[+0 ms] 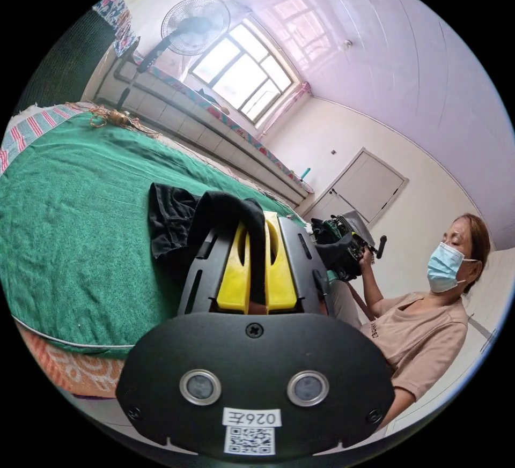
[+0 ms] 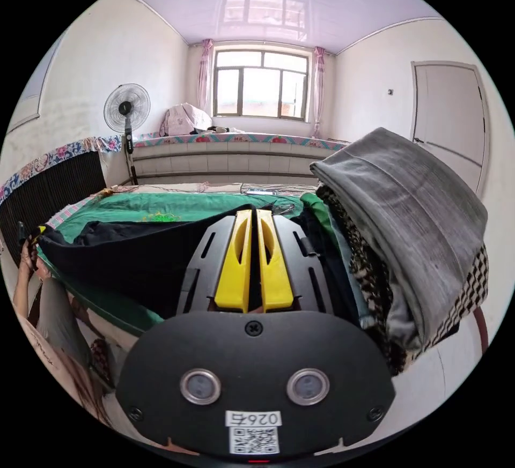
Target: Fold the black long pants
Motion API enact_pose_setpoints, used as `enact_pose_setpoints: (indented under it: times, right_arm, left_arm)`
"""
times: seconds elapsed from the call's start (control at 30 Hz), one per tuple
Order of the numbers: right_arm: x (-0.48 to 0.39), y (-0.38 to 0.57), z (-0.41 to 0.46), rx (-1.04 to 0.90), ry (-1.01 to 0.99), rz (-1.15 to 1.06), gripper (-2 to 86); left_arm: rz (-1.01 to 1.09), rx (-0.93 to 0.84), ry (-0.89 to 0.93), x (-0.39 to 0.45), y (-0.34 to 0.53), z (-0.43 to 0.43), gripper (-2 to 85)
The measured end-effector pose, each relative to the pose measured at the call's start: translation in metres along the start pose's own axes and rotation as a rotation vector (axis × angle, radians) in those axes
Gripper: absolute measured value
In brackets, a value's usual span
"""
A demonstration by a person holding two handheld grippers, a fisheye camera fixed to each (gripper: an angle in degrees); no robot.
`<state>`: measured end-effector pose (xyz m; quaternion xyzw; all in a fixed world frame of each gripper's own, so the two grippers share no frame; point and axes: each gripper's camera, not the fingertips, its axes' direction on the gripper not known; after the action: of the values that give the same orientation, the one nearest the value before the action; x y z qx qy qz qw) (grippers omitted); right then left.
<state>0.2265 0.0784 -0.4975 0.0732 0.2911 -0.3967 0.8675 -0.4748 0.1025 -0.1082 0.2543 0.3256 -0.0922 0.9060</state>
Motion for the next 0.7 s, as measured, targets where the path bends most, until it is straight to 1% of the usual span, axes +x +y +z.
enact_pose_setpoints:
  times: [0.1, 0.17, 0.2, 0.27, 0.3, 0.33, 0.37, 0.4, 0.43, 0.5, 0.57, 0.63, 0.7]
  right_arm:
    - [-0.009, -0.047, 0.069, -0.102, 0.022, -0.027, -1.5]
    - [-0.017, -0.085, 0.139, -0.209, 0.040, -0.044, -1.4]
    - [-0.018, -0.095, 0.158, -0.232, 0.043, -0.043, -1.4]
    - [-0.025, -0.127, 0.237, -0.318, 0.037, -0.008, -1.2]
    - [-0.026, -0.133, 0.260, -0.371, 0.032, 0.002, -1.0]
    - [-0.029, -0.140, 0.304, -0.478, 0.032, 0.028, -0.8]
    - [-0.033, -0.141, 0.338, -0.560, 0.052, 0.052, -0.5]
    - [-0.035, -0.141, 0.350, -0.579, 0.079, 0.062, -0.6]
    - [-0.043, -0.139, 0.363, -0.572, 0.123, 0.061, -0.9]
    - [-0.057, -0.136, 0.370, -0.538, 0.125, 0.035, -1.1]
    - [-0.078, -0.127, 0.376, -0.558, 0.095, -0.057, -1.0]
    - [-0.092, -0.117, 0.376, -0.579, 0.091, -0.119, -1.0]
    - [-0.104, -0.108, 0.376, -0.597, 0.072, -0.169, -0.9]
  left_arm:
    - [-0.072, -0.064, -0.025, -0.025, -0.048, 0.033, 3.5]
    - [-0.151, -0.124, -0.067, -0.057, -0.085, 0.070, 4.0]
    - [-0.170, -0.137, -0.074, -0.066, -0.093, 0.080, 4.2]
    - [-0.243, -0.258, -0.149, -0.107, -0.119, 0.124, 5.8]
    - [-0.273, -0.298, -0.159, -0.118, -0.122, 0.135, 7.5]
    - [-0.340, -0.368, -0.148, -0.139, -0.125, 0.151, 11.0]
    - [-0.396, -0.421, -0.112, -0.155, -0.125, 0.162, 17.6]
    - [-0.404, -0.438, -0.090, -0.160, -0.125, 0.165, 20.9]
    - [-0.394, -0.434, -0.066, -0.164, -0.124, 0.164, 22.3]
    - [-0.364, -0.364, -0.120, -0.161, -0.121, 0.148, 23.2]
    - [-0.315, -0.281, -0.218, -0.151, -0.116, 0.121, 22.8]
    - [-0.241, -0.252, -0.253, -0.137, -0.111, 0.110, 20.7]
    - [-0.170, -0.256, -0.217, -0.124, -0.107, 0.112, 19.2]
